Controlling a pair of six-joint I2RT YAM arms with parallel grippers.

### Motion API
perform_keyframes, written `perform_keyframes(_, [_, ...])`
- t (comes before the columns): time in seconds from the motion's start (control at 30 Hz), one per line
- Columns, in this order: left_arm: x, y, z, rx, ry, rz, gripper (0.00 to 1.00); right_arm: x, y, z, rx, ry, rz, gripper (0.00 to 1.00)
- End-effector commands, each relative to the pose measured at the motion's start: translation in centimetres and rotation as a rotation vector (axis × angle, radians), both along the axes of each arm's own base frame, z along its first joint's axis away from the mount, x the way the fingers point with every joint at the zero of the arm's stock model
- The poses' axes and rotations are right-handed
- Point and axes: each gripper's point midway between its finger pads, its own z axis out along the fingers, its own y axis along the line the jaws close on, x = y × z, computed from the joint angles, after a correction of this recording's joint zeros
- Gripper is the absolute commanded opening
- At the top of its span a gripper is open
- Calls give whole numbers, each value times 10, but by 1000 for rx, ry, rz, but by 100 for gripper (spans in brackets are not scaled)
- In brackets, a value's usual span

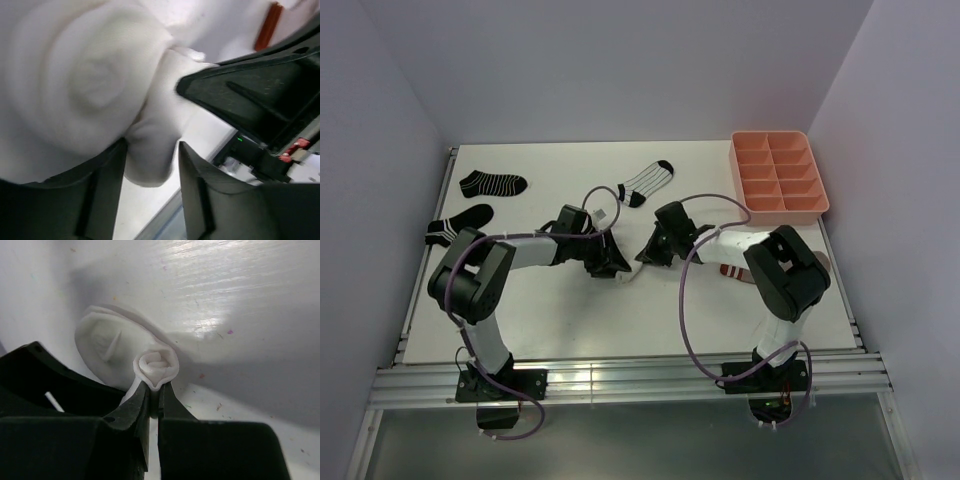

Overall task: Roll the socks
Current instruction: Roll the sock at the center of the board.

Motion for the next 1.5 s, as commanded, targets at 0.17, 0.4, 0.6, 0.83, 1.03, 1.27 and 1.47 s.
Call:
perform_keyframes(0.17, [21,44,11,444,-294,96,62,-3,-29,-9,-283,120,5,0])
perform_keyframes(0.4, [27,32,68,622,-724,148,59,1,-24,-6,-362,168,34,0])
perform_keyframes(0.6, [11,2,85,629,-956,102,57,-1,-22,-13,-382,220,53,0])
perform_keyframes(0.83, [8,-24,72,680,-1073,38,60,-1,-16,-16,-367,246,65,0])
perform_keyframes(1.03, [9,-32,48,739,-1083,-21,60,-4,-14,-19,-358,265,75,0])
perform_keyframes(1.27, [8,-38,21,802,-1077,-90,60,-6,-11,-21,-343,275,81,0])
perform_keyframes(1.47, [-4,-37,-14,856,-1015,-168,57,-8,-10,-23,-334,281,87,0])
